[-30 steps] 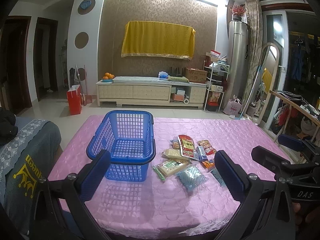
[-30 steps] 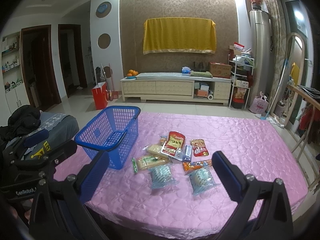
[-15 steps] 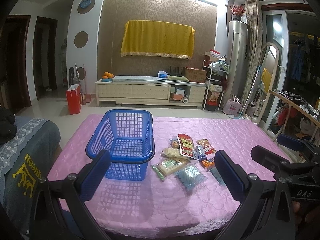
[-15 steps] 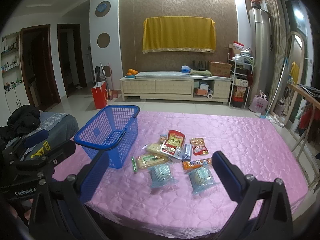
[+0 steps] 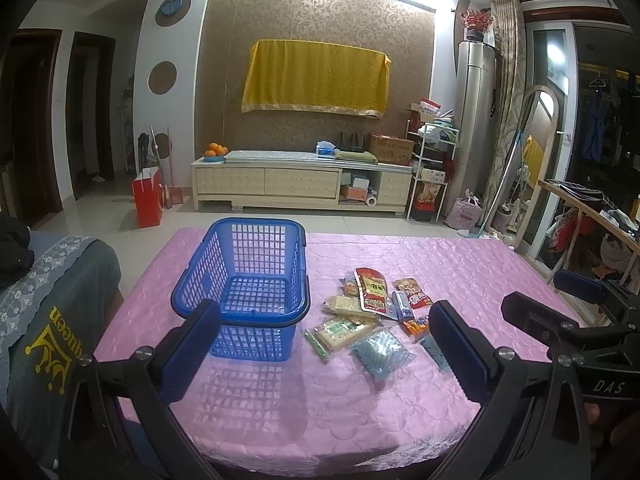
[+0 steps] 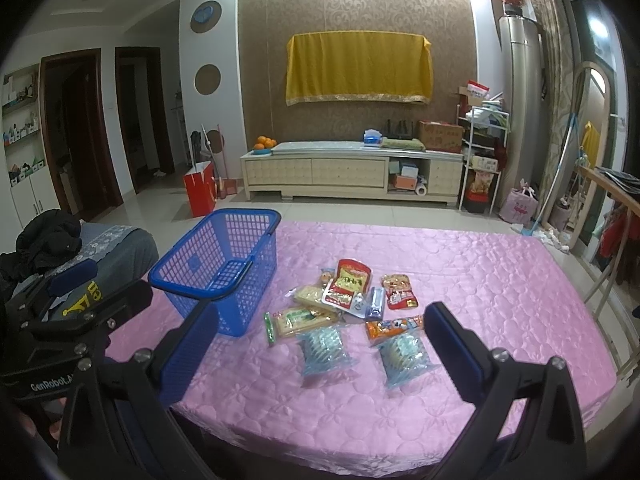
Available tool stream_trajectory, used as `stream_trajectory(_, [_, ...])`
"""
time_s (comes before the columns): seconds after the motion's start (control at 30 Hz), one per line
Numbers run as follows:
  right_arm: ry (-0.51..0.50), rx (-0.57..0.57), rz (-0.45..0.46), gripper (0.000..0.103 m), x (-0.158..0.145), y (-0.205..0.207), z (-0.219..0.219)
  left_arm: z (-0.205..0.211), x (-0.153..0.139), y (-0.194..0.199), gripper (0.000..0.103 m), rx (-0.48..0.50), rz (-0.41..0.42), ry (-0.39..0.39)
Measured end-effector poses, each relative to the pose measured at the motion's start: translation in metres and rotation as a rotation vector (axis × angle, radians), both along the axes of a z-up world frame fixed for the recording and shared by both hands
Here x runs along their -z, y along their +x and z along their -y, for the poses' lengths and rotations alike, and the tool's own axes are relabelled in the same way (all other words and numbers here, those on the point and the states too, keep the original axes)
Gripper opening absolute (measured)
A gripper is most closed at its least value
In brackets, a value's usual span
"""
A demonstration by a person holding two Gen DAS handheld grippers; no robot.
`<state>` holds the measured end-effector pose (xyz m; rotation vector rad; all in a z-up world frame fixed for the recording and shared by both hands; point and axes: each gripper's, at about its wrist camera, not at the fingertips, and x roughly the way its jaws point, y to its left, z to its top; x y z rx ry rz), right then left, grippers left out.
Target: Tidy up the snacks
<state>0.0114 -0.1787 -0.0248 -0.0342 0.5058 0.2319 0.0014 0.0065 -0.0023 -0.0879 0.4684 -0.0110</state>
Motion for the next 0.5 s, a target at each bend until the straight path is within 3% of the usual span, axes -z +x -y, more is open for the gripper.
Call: stream_trajectory(0.5, [0.003, -0.011, 0.000, 0.103, -0.0003, -0.0030, 0.0035, 0.0004, 0.0025, 0.0001, 0.103, -0.004, 0.004, -0.006])
